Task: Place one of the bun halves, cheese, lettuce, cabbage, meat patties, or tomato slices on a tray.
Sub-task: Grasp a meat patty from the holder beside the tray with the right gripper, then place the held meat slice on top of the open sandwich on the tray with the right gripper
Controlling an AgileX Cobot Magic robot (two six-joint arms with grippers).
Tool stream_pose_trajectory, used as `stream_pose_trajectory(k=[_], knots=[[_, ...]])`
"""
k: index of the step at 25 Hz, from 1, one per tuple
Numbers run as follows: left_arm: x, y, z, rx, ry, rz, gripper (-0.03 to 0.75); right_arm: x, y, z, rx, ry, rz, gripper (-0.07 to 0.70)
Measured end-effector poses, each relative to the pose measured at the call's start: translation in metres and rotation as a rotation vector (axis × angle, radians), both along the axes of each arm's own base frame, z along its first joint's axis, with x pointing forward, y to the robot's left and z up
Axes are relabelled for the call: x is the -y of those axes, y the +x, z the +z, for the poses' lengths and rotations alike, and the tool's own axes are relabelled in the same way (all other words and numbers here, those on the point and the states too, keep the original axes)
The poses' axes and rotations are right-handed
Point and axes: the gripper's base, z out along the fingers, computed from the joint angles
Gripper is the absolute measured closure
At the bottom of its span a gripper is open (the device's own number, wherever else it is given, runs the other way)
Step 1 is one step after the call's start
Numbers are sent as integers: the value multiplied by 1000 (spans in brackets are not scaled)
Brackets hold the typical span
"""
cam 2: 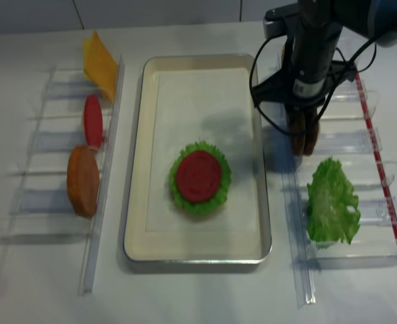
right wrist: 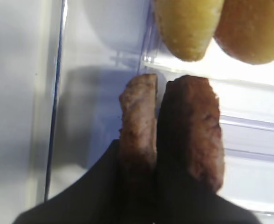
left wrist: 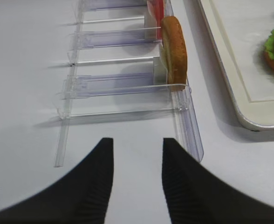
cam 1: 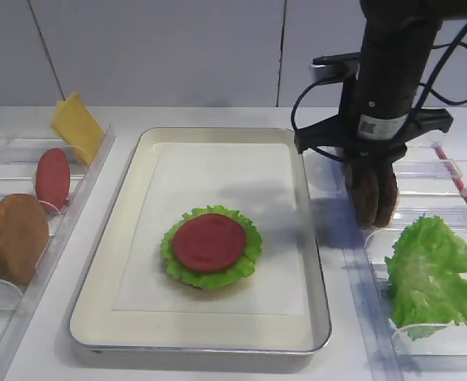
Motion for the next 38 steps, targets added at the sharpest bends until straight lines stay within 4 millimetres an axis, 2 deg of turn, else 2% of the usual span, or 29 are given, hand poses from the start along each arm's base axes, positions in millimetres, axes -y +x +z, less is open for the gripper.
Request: stream_pose_trajectory(k=[16, 20, 28, 32, 38], knots=[[0, 0, 0, 0, 0, 0, 474, 5, -26, 54, 75, 96, -16, 478], [0, 0, 0, 0, 0, 0, 474, -2, -36, 68, 61, 215, 16, 478], [0, 0, 0, 0, 0, 0, 475, -30, -47, 80, 12, 534, 191, 478], [0, 0, 0, 0, 0, 0, 475, -39, -51, 77, 13, 663, 254, 478], [0, 0, 0, 0, 0, 0, 475, -52, -62, 50, 30, 922, 300, 481]])
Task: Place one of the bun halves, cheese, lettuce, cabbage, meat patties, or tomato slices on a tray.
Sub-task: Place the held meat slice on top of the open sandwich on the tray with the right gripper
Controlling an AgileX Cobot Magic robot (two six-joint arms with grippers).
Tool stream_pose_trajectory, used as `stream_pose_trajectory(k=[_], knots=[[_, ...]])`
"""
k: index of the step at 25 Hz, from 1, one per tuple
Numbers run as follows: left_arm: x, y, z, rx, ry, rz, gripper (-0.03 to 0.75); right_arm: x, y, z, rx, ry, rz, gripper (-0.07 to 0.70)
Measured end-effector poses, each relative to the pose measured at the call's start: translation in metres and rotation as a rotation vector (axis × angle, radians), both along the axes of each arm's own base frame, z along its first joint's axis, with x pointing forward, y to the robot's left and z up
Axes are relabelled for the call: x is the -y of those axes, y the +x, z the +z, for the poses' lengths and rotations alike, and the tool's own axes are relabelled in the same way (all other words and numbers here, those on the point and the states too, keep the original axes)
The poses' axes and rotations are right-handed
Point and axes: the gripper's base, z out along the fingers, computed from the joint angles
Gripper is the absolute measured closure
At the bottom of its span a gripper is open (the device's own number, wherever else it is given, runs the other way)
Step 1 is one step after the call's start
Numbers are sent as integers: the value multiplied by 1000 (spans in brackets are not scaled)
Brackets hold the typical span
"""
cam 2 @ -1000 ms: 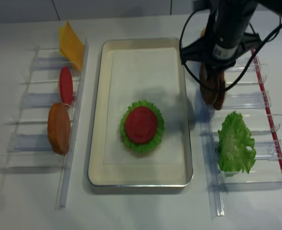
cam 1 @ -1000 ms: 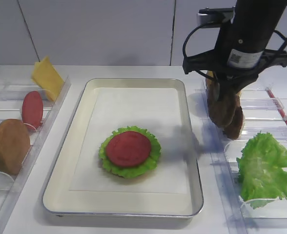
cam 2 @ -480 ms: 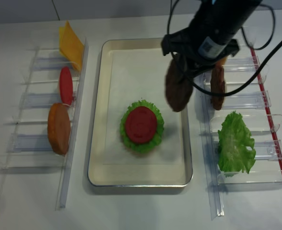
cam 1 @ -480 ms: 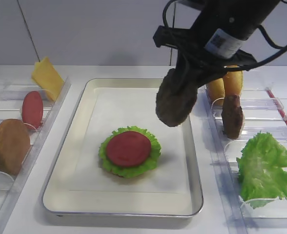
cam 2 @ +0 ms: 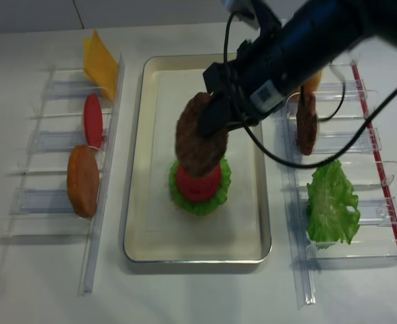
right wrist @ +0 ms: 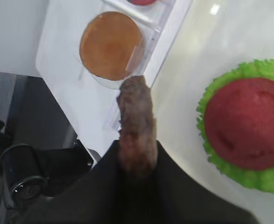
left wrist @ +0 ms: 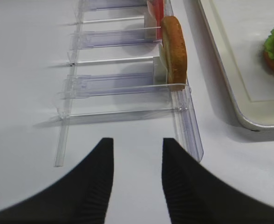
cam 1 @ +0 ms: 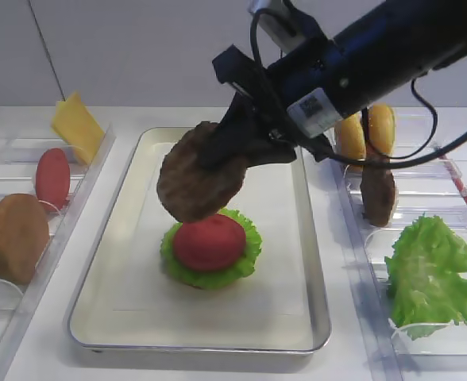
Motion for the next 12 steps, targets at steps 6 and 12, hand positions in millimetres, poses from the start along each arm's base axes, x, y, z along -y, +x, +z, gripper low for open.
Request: stream_pose_trajectory(k=[6, 12], knots=[[0, 0, 0, 0, 0, 0, 475, 0, -4, -27, 23, 91, -84, 482], [0, 0, 0, 0, 0, 0, 475, -2, 3, -53, -36, 117, -154, 482]])
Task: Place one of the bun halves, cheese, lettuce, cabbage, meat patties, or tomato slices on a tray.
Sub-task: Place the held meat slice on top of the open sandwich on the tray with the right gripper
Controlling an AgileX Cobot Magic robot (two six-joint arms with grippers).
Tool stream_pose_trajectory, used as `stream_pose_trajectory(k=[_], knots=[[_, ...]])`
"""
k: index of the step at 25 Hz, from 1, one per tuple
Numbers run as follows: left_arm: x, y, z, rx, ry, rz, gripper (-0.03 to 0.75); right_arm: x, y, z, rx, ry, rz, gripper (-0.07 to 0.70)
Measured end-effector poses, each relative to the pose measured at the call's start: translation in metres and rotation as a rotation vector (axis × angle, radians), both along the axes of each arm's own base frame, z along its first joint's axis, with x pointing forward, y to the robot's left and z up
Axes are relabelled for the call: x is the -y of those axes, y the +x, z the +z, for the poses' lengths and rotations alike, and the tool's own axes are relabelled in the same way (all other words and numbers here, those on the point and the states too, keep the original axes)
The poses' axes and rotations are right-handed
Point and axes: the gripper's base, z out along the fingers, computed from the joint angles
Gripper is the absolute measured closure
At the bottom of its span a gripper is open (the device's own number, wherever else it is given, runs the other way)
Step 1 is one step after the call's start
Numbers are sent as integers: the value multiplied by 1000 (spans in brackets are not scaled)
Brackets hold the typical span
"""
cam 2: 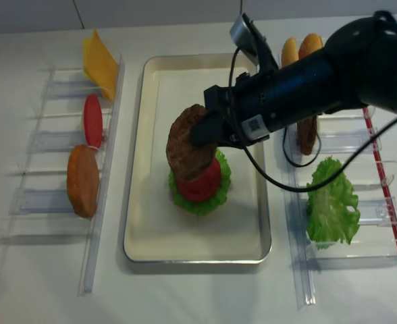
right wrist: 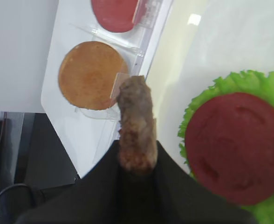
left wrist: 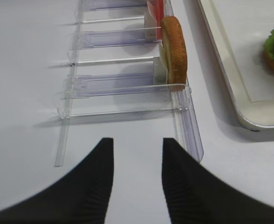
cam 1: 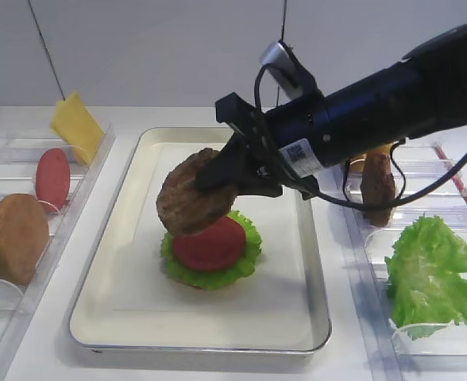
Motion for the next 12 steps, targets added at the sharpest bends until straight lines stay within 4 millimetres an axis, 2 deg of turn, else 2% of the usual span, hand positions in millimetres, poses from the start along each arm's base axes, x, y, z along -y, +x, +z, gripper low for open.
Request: stream_pose_trajectory(k=[8, 12], knots=[[0, 0, 0, 0, 0, 0, 477, -4, 10, -30, -70, -7, -13, 483], [0, 0, 0, 0, 0, 0, 478, -5, 12, -36, -79, -15, -16, 484]])
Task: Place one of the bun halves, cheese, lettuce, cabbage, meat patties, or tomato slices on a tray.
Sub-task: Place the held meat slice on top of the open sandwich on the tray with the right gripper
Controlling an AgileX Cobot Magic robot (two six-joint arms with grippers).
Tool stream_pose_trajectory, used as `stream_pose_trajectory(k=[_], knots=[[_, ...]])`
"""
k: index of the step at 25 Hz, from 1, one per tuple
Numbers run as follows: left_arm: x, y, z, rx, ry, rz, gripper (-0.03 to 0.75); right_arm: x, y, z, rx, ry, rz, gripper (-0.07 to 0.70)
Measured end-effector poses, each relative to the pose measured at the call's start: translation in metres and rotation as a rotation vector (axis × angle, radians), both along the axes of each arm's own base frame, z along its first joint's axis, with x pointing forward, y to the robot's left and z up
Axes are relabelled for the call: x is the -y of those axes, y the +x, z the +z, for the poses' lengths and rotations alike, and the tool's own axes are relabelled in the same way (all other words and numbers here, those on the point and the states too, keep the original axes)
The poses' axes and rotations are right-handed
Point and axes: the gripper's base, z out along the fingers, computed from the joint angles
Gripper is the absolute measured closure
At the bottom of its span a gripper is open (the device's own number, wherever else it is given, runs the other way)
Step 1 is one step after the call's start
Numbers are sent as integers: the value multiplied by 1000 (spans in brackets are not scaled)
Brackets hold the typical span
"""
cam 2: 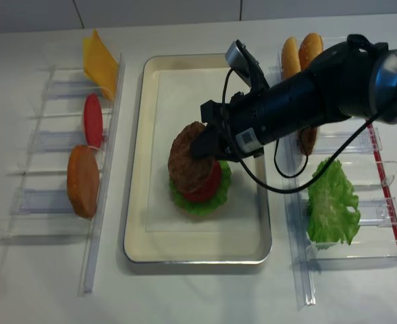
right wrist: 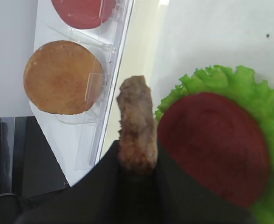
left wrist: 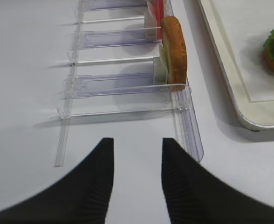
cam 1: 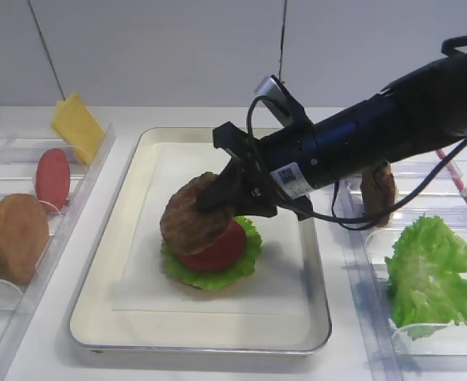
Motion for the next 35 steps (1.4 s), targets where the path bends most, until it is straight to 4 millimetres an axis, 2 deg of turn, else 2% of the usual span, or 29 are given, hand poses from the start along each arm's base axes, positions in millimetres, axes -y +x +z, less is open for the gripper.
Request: stream_pose_trajectory(k=[9, 35], knots=[[0, 0, 0, 0, 0, 0, 482, -1, 4, -13, -27, -18, -13, 484], [0, 0, 0, 0, 1, 1, 483, 5, 5, -18, -61, -62, -33, 470]])
